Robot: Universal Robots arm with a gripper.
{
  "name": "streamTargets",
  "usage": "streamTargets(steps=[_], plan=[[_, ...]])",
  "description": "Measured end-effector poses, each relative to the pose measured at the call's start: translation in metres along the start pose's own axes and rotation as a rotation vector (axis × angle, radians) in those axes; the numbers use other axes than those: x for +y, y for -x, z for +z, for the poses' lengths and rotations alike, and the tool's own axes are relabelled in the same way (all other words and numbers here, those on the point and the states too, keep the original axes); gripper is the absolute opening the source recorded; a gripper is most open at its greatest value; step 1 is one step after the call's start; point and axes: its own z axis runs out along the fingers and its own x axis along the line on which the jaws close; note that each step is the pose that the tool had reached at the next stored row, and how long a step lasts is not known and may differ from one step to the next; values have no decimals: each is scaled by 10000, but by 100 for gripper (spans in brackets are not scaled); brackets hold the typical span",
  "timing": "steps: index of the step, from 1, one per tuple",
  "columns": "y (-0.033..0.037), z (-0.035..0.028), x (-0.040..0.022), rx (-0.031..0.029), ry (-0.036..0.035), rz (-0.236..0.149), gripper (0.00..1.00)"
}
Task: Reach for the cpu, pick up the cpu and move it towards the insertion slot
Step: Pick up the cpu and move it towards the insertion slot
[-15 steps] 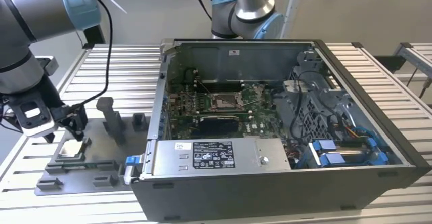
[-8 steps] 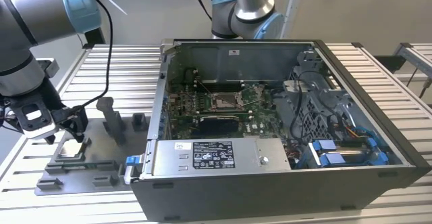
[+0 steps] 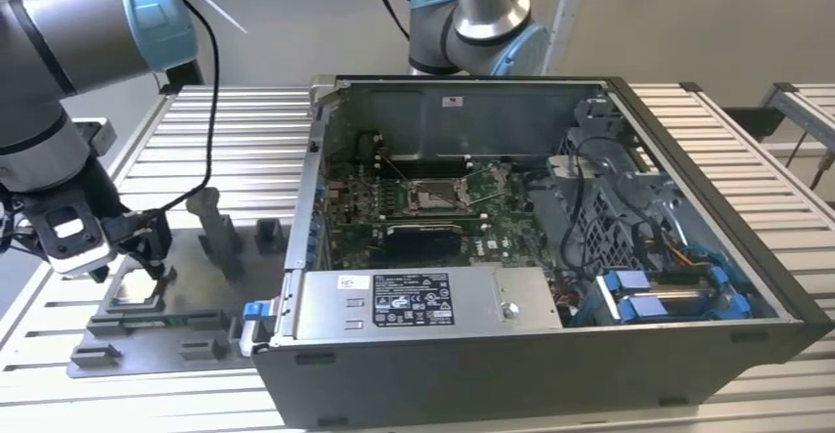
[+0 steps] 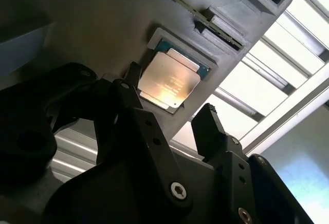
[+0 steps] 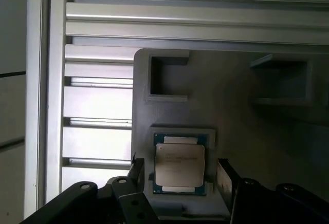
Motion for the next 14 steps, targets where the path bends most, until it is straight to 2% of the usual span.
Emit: streamTargets(steps=[14], plan=[[0,114,-9,1,5,-49,100]])
